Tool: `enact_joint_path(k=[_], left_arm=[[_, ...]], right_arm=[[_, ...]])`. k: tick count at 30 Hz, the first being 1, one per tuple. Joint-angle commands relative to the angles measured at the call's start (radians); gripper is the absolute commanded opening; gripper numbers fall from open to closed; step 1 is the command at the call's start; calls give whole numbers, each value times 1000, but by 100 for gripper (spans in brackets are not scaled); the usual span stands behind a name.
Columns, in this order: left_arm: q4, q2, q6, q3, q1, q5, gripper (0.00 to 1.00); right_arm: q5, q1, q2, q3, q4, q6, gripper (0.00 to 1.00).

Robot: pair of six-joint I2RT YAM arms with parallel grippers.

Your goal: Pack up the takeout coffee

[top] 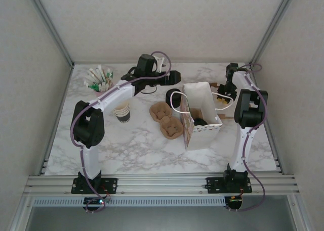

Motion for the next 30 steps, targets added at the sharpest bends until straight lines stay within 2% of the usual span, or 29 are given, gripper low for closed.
enact_joint_path(k=[1,13,30], left_arm=[[-18,4,18,37,-17,2,100],[-34,-8,29,45,-35,-7,100],[-40,-30,37,45,-49,-15,100]], right_arm=[[2,7,-59,-2,-13,1,20],[5,8,-119,-24,-8,-1,14],[22,0,-192,-41,-7,1,11]])
